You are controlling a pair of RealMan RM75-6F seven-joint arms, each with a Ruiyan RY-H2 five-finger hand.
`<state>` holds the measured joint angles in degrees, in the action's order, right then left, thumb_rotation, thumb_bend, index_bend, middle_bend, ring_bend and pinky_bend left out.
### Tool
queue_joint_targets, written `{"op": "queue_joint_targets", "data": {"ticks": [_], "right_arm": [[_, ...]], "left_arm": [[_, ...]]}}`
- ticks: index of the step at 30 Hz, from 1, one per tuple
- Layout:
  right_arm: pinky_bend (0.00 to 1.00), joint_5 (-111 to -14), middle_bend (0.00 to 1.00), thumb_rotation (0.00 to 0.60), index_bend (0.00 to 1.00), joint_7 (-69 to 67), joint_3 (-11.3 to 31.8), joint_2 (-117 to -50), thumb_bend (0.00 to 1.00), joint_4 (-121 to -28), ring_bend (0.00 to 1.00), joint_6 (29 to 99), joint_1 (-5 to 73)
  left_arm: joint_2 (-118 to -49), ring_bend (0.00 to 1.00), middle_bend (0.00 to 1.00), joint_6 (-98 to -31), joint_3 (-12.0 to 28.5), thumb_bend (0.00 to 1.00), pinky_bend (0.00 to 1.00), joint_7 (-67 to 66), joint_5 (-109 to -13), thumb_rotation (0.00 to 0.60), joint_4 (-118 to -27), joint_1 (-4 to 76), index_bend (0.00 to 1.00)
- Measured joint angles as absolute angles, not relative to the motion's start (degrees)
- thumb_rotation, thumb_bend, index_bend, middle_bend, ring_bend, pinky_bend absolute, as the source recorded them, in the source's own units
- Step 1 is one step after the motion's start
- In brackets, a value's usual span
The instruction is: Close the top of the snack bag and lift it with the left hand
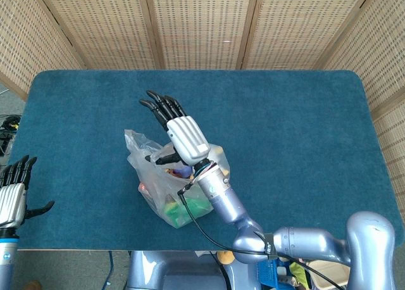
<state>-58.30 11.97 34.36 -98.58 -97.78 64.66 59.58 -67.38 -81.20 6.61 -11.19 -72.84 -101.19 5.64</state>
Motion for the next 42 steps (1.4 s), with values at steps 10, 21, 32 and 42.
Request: {"op": "queue_joint_targets", "data": {"ticks": [10,21,32,42], "right_arm": [[0.03,-60.56,0.0,0.6,0.17,9.05,33.54,-98.77,0.59,-97.93,0.0,66.46,59.2],[0.11,-70.86,0.0,0.6,0.17,6.95,28.12,-94.93,0.9,-99.66,0.0,69.09,56.16],[0.11,-71.13,0.0,0.6,0.17,9.34,26.67,-91.57,0.9,-104.0,0.0,69.41,54.5],[0.11,-70.38,0.0,0.6,0.17,10.17,27.03,-90.83,0.9,-105.58,0.0,69.99,54.19]], "left_arm": [[-67.35,0.0,0.0,-81.08,6.43,0.19,0.0,-11.08,-72.63,0.6,-101.17,5.87,0.0],[-66.04,0.0,0.0,-79.23,5.34,0.19,0.0,-4.22,-76.71,0.6,-101.8,6.66,0.0],[-61.69,0.0,0.0,-74.03,3.75,0.19,0.0,32.45,-88.8,0.6,-100.75,11.66,0.0],[-60.09,0.0,0.0,-70.41,1.82,0.19,0.0,77.95,-97.16,0.6,-96.95,19.92,0.0]]}}
